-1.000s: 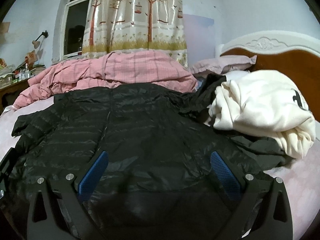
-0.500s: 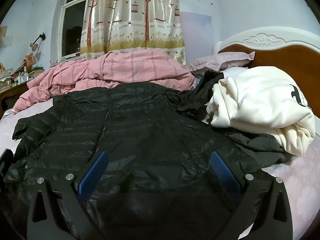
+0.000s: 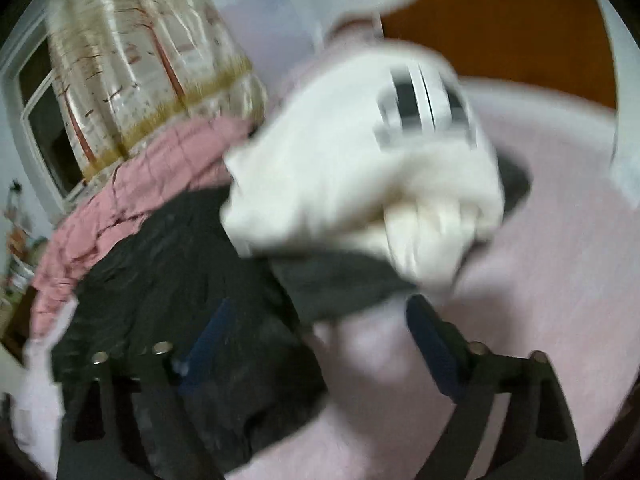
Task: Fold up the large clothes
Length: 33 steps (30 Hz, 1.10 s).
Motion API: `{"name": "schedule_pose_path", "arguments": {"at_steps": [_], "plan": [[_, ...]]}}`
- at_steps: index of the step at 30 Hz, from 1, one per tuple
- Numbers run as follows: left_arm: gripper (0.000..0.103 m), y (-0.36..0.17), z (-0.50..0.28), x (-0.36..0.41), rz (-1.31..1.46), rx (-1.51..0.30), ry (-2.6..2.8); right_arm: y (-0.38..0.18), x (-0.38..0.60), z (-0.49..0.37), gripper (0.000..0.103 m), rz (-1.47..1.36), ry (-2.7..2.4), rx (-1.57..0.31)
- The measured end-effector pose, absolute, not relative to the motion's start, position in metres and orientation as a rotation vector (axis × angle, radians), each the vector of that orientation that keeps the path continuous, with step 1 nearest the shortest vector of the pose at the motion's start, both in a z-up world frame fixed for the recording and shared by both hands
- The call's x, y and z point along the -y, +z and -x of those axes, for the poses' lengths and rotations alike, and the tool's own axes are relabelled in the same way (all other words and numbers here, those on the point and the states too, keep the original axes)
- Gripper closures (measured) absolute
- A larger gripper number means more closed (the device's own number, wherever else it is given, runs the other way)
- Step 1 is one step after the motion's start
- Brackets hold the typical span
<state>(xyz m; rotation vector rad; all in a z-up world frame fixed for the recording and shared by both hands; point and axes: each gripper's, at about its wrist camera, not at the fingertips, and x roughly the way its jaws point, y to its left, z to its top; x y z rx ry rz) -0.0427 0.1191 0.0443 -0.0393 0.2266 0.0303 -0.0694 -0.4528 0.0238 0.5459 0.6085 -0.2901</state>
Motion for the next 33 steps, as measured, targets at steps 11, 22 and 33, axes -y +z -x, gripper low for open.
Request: {"name": "schedule_pose_path", "arguments": {"at_steps": [11,22,33], "plan": [[0.000,0.024,0.046,-0.142,0.065,-0.318,-0.045,-0.023,0.406,0.030,0.092,-0.472,-0.030,-0.830],[0.027,-0.045,0.046,-0.143,0.339,-0.712,-0.213,0.024,0.405,0.056,0.100,-0.446,-0.142,-0.536],[0.099,-0.006,0.068,-0.098,0.072,-0.481,-0.113,0.030,0.408,0.072,0.100,-0.387,-0.147,-0.527]]}}
